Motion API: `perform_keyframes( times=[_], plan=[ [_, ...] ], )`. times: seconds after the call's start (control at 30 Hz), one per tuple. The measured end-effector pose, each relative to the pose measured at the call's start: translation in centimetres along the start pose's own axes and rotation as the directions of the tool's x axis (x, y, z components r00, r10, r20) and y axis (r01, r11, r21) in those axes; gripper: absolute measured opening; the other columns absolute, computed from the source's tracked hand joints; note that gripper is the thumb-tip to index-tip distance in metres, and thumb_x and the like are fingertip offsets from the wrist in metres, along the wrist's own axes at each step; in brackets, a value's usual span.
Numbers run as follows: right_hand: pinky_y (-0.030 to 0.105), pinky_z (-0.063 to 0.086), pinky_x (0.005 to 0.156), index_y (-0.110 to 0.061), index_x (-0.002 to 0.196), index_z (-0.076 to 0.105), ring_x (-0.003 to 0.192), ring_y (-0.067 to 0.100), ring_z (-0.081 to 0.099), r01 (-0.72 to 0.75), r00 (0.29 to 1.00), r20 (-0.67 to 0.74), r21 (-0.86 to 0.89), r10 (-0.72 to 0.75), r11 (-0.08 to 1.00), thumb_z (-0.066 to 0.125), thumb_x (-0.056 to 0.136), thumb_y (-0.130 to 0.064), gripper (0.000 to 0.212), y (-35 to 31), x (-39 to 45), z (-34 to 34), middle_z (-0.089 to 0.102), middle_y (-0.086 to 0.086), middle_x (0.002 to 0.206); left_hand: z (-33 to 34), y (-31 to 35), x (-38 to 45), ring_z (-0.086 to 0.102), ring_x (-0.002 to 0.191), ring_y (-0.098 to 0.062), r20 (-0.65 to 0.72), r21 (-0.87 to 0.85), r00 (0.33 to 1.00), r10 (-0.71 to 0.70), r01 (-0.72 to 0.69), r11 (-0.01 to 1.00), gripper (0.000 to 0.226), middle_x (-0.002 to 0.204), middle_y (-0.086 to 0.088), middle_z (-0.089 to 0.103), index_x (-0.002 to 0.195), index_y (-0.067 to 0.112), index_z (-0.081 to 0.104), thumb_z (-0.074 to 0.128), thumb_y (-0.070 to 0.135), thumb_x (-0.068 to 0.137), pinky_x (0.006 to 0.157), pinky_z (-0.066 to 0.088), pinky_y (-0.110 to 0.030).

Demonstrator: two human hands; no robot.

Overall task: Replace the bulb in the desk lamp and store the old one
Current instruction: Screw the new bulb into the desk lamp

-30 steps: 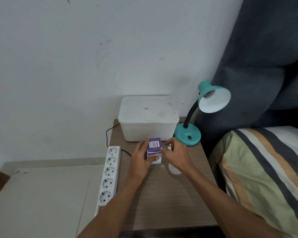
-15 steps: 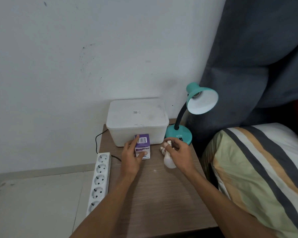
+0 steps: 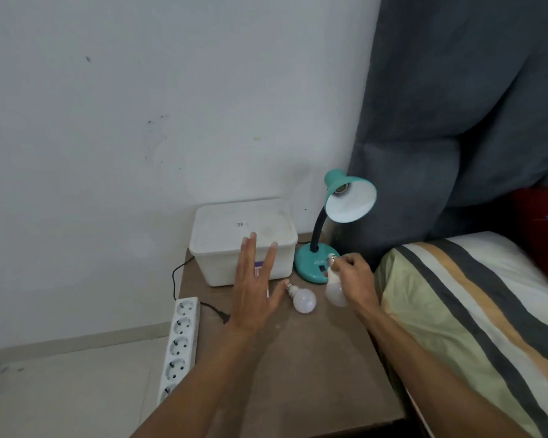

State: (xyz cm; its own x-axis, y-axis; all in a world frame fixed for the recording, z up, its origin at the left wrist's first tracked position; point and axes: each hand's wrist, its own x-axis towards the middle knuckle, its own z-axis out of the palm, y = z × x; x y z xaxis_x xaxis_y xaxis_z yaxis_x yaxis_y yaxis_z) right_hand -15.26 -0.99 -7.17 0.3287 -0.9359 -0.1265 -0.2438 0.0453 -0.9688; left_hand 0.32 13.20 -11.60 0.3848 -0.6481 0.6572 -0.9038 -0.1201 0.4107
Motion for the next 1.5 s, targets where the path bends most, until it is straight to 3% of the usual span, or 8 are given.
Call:
perform_keyframes(
  times=[0.17, 0.27, 0.5, 0.6, 0.7, 0.87, 1.27, 1.5],
  plan=[
    [0.043, 0.06, 0.077, -0.021, 0.089, 0.075, 0.091, 0.021, 0.066, 0.038, 0.994, -0.111, 0.269, -0.008, 0.963, 0.072, 0.084, -0.02, 0.006, -4.2, 1.9, -3.2, 0.071, -0.001, 0.097, 1.4, 3.2, 7.2, 0.011, 0.158, -0.029, 0.075, -0.052, 0.988, 0.138, -0.134, 0.99, 0.094, 0.17, -0.014, 0.015, 0.161, 0.016, 0.02, 0.078, 0.032, 0.088, 0.127, 0.022, -0.045],
    [0.048, 0.062, 0.066, -0.021, 0.087, 0.074, 0.087, 0.026, 0.066, -0.009, 0.995, -0.089, 0.375, 0.046, 0.927, 0.07, 0.086, -0.02, 0.005, -6.5, 3.5, -4.2, 0.067, 0.006, 0.101, 2.8, 4.9, 11.4, 0.012, 0.158, -0.027, 0.162, -0.088, 0.969, 0.187, -0.174, 0.981, 0.104, 0.17, -0.013, 0.016, 0.162, 0.014, 0.014, 0.082, 0.032, 0.085, 0.127, 0.024, -0.044],
    [0.034, 0.053, 0.079, -0.02, 0.112, 0.057, 0.088, 0.014, 0.059, 0.118, 0.988, -0.087, -0.075, -0.124, 0.99, 0.072, 0.062, -0.02, 0.053, -8.7, 6.1, -4.3, 0.061, -0.001, 0.104, 5.8, 5.7, 16.4, 0.004, 0.159, -0.026, 0.345, -0.191, 0.911, 0.225, -0.167, 0.967, 0.118, 0.171, -0.011, 0.006, 0.162, 0.016, 0.002, 0.086, 0.015, 0.079, 0.127, 0.014, -0.033],
    [0.025, 0.046, 0.08, -0.017, 0.116, 0.056, 0.095, 0.015, 0.056, 0.228, 0.963, -0.108, -0.155, -0.246, 0.961, 0.078, 0.066, -0.02, 0.055, -8.5, 6.6, -3.8, 0.06, 0.0, 0.11, 6.6, 4.9, 16.6, 0.01, 0.158, -0.022, 0.369, -0.212, 0.895, 0.249, -0.18, 0.961, 0.11, 0.17, -0.01, 0.012, 0.163, 0.015, 0.007, 0.082, 0.009, 0.082, 0.127, 0.017, -0.031],
    [0.03, 0.049, 0.082, -0.02, 0.117, 0.056, 0.101, 0.018, 0.055, 0.291, 0.939, -0.123, -0.213, -0.321, 0.933, 0.078, 0.067, -0.027, 0.055, -7.8, 7.1, -3.1, 0.062, 0.0, 0.108, 6.9, 4.6, 16.7, 0.019, 0.156, -0.021, 0.336, -0.22, 0.907, 0.253, -0.186, 0.958, 0.098, 0.168, -0.01, 0.022, 0.162, 0.014, 0.016, 0.072, -0.004, 0.084, 0.126, 0.022, -0.029],
    [0.032, 0.046, 0.087, -0.018, 0.124, 0.06, 0.107, 0.026, 0.056, 0.391, 0.877, -0.129, -0.372, -0.464, 0.842, 0.08, 0.073, -0.03, 0.056, -7.2, 8.0, -2.2, 0.06, 0.007, 0.118, 6.8, 4.1, 17.0, 0.028, 0.152, -0.02, 0.311, -0.215, 0.912, 0.268, -0.208, 0.954, 0.095, 0.167, -0.008, 0.026, 0.16, 0.014, 0.023, 0.071, -0.008, 0.082, 0.115, 0.02, -0.005],
    [0.044, 0.053, 0.091, -0.009, 0.137, 0.048, 0.118, 0.032, 0.057, 0.504, 0.758, -0.082, -0.557, -0.647, 0.661, 0.075, 0.084, -0.011, 0.06, -5.8, 7.6, -1.3, 0.046, 0.013, 0.14, 6.9, 4.1, 17.1, 0.042, 0.145, -0.028, 0.321, -0.218, 0.904, 0.283, -0.22, 0.951, 0.093, 0.168, -0.006, 0.026, 0.161, 0.018, 0.024, 0.071, -0.006, 0.085, 0.109, 0.046, -0.037],
    [0.036, 0.049, 0.085, -0.012, 0.131, 0.052, 0.103, 0.032, 0.065, 0.294, 0.887, -0.245, -0.354, -0.392, 0.888, 0.065, 0.09, -0.042, 0.053, -6.7, 7.5, -1.2, 0.068, 0.014, 0.114, 7.0, 3.9, 17.2, 0.038, 0.148, -0.027, 0.305, -0.221, 0.911, 0.277, -0.215, 0.951, 0.086, 0.166, -0.008, 0.03, 0.16, 0.015, 0.027, 0.071, -0.001, 0.088, 0.111, 0.044, -0.036]
  ],
)
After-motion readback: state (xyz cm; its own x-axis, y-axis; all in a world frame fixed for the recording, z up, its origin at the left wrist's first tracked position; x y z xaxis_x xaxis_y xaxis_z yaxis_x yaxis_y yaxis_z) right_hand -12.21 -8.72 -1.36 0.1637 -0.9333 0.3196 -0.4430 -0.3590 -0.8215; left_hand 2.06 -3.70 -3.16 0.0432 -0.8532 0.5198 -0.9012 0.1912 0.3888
